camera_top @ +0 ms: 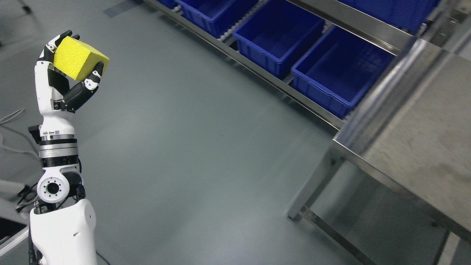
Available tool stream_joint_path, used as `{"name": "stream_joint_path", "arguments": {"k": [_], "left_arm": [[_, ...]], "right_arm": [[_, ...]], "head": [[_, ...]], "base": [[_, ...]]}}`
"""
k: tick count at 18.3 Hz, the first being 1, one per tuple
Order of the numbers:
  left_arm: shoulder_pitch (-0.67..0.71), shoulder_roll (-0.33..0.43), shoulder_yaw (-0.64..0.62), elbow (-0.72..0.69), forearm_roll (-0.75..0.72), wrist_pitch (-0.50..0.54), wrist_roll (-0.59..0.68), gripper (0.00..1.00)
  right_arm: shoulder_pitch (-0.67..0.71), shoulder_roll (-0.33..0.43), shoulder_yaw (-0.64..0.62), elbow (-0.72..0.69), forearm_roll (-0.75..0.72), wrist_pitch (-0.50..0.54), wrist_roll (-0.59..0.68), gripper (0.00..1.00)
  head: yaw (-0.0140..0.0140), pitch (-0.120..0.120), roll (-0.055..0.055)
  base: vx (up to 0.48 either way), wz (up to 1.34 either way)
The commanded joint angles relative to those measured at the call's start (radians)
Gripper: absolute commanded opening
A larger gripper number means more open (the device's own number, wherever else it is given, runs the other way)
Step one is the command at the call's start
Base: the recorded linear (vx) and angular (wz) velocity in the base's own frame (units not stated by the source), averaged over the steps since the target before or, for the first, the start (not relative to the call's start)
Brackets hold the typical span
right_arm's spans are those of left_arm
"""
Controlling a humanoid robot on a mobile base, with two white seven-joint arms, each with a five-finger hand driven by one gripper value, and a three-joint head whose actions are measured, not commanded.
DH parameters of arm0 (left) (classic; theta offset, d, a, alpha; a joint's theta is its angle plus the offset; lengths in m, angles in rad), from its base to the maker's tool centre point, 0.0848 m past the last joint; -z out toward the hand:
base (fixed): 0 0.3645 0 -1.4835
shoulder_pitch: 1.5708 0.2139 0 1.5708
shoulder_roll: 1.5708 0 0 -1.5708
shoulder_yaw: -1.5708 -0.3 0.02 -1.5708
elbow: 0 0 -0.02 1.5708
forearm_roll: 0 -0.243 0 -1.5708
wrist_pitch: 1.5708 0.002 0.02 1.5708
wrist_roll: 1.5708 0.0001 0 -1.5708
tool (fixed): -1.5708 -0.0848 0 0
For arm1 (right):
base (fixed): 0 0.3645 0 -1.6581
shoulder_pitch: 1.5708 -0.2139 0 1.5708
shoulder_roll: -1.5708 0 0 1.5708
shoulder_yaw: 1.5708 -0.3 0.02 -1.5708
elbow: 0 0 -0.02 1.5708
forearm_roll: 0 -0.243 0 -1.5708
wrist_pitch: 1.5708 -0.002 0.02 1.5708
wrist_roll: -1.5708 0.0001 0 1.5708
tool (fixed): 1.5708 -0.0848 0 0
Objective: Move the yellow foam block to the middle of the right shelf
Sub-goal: 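Hold the cube raised in the left hand while turning toward the blue-bin shelf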
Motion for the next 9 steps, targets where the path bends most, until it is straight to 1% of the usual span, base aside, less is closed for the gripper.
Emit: {"name": "stream_joint_path", "arguments": {"k": [1,5,9], "left_arm": [[0.002,0.015,-0.004,-0.006,0.020,0.012,-0.002,0.44],[0.002,0.015,-0.004,-0.004,0.020,0.014,-0.005,0.44],[0.002,0.015,-0.006,-0.004,0.020,0.014,-0.006,0.44]], "right_arm": [[-0.003,-0.017,0.000,-0.017,0.000,-0.002,0.001,1.00],[-0.003,-0.017,0.000,-0.017,0.000,-0.001,0.001,1.00],[-0.001,-0.017,0.000,-0.017,0.000,-0.001,0.001,1.00]], "head": [[0.0000,0.000,0.000],[0.0000,0.000,0.000],[0.0000,0.000,0.000]], "base": [[0.068,0.97],[0.105,0.85],[0.146,0.67]]}}
